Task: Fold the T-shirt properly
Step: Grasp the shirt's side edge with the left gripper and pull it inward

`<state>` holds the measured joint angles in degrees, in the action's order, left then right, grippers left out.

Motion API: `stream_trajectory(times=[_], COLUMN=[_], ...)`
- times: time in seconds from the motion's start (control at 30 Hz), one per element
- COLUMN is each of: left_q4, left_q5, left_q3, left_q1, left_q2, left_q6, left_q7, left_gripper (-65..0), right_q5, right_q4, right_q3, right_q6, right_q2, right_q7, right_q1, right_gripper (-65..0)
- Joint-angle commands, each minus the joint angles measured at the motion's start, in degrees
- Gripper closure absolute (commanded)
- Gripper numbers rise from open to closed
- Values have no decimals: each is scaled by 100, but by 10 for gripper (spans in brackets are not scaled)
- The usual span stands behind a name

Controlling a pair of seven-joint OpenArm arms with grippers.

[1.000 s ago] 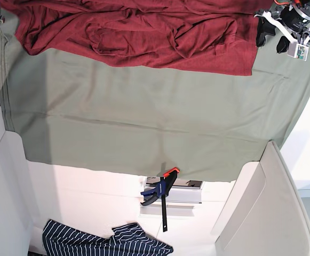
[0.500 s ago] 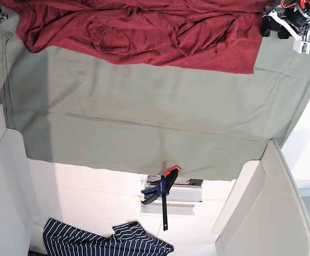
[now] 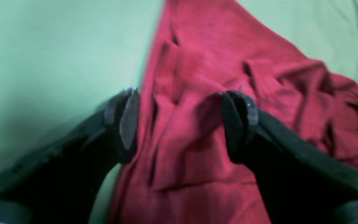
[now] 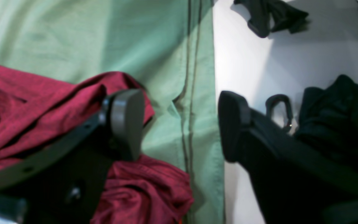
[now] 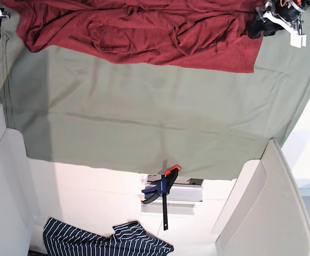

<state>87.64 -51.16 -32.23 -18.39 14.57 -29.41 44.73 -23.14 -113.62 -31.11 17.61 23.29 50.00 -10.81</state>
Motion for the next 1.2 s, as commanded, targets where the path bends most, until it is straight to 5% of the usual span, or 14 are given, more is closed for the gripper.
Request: stream_trajectory(times=[0.0,0.27,0.7,0.9,1.17], left_q4=[20,-409,-920,-1344,-1268], left_q5=[-7,-564,4,129,459], left_q3=[-4,168,769,789,776], left_q1=[-39,-63,605,678,549], left_q2=[15,-26,-114,-238,-247], left_q6=[-20,-413,-232,-509,-774], left_q7=[164,334,105,-127,-560], left_gripper=[-437,-437,-428,-9,0], right_q5=[-50,-155,-243,-240,-238], right_q4=[-90,-90,-90,-90,-90], right_q3=[-37,-37,-35,-35,-37], right_q6=[26,90,94,92,85], right_q2=[94,94,61,63,66], right_q7=[-136,-133,-116,-111,-138], right_q1=[44,46,44,46,46], right_gripper=[-373,-373,-373,-373,-374])
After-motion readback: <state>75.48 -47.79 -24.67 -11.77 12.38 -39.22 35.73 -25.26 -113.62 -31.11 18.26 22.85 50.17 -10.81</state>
